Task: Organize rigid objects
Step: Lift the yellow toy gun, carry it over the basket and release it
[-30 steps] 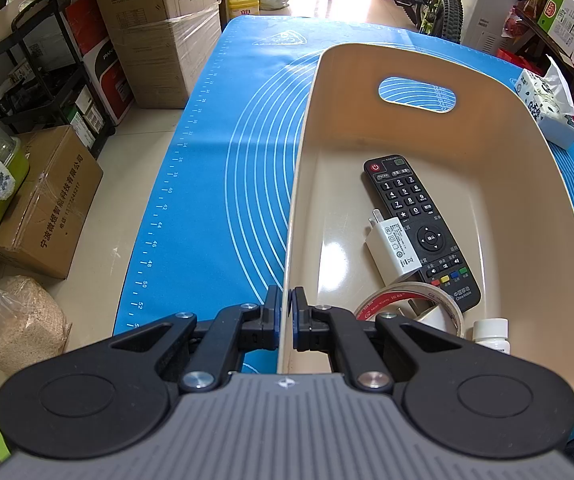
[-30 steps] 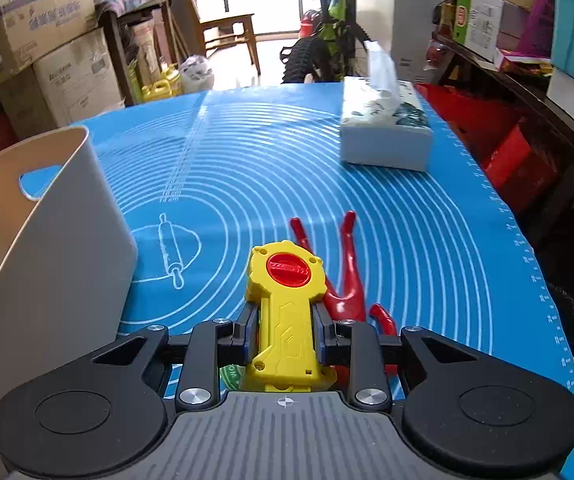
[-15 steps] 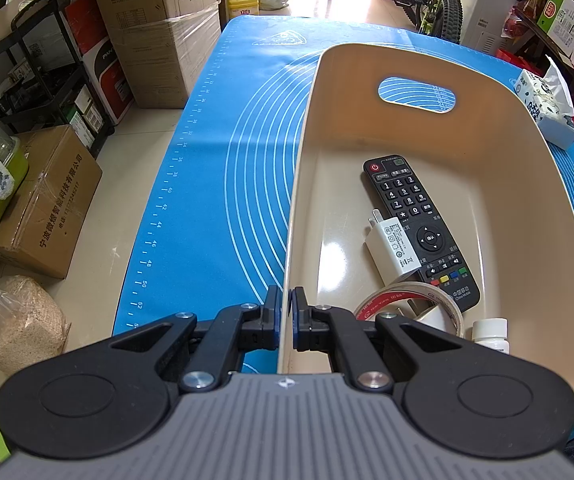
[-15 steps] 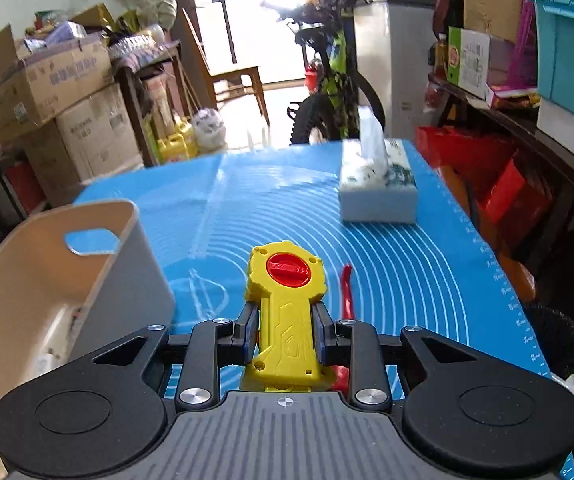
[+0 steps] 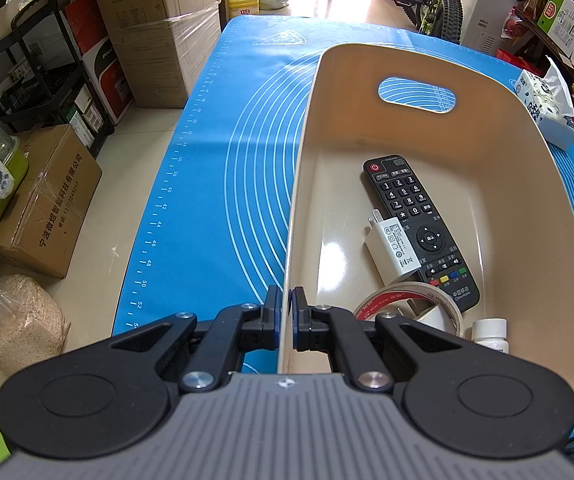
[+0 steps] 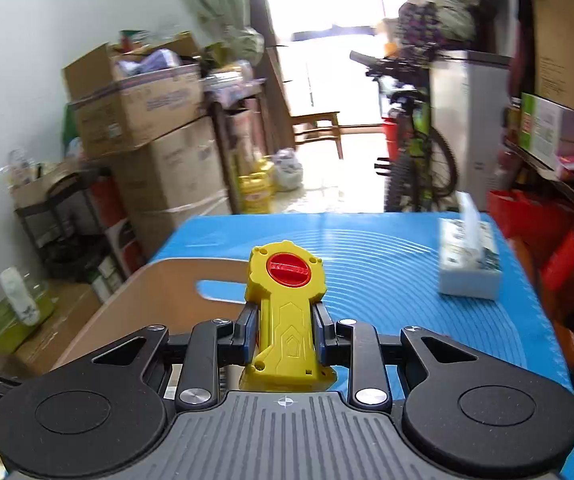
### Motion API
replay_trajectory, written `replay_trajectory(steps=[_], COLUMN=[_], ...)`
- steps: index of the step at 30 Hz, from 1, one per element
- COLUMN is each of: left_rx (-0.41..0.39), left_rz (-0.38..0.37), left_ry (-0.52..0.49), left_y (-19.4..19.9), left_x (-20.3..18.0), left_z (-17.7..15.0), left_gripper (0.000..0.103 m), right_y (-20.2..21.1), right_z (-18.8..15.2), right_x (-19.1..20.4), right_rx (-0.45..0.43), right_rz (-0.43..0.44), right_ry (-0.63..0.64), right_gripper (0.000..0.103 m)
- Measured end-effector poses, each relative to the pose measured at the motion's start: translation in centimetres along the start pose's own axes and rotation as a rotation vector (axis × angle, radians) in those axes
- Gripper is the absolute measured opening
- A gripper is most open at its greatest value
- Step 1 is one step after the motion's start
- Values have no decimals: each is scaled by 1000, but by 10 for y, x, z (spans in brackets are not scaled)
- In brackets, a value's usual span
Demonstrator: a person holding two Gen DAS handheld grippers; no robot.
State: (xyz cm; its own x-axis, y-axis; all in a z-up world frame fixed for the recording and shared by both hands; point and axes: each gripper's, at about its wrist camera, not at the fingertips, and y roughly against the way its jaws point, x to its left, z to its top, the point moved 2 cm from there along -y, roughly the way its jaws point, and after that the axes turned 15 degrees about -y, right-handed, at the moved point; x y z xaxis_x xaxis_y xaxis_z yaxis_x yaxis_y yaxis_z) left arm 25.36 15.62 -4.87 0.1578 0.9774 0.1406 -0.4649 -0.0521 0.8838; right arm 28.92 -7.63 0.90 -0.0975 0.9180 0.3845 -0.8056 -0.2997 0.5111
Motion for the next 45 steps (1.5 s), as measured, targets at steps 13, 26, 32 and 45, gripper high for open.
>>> replay_trajectory(steps=[13, 26, 32, 45], left_rx=[0, 0, 0, 0], left_rz=[1, 3, 3, 3], left_ry=[-1, -2, -2, -2], left_y=[0, -1, -1, -1], left_x=[-1, -2, -1, -1], left_z=[0, 0, 0, 0], left_gripper=[7, 6, 7, 7], right_y=[-40, -69, -73, -43], right_z=[-42, -83, -85, -49], right_x=[73, 84, 81, 66], right_rx=[143, 320, 378, 276], right_rz=[94, 30, 2, 85], right_ry=[143, 235, 246, 137], right_gripper=[36, 36, 38, 68])
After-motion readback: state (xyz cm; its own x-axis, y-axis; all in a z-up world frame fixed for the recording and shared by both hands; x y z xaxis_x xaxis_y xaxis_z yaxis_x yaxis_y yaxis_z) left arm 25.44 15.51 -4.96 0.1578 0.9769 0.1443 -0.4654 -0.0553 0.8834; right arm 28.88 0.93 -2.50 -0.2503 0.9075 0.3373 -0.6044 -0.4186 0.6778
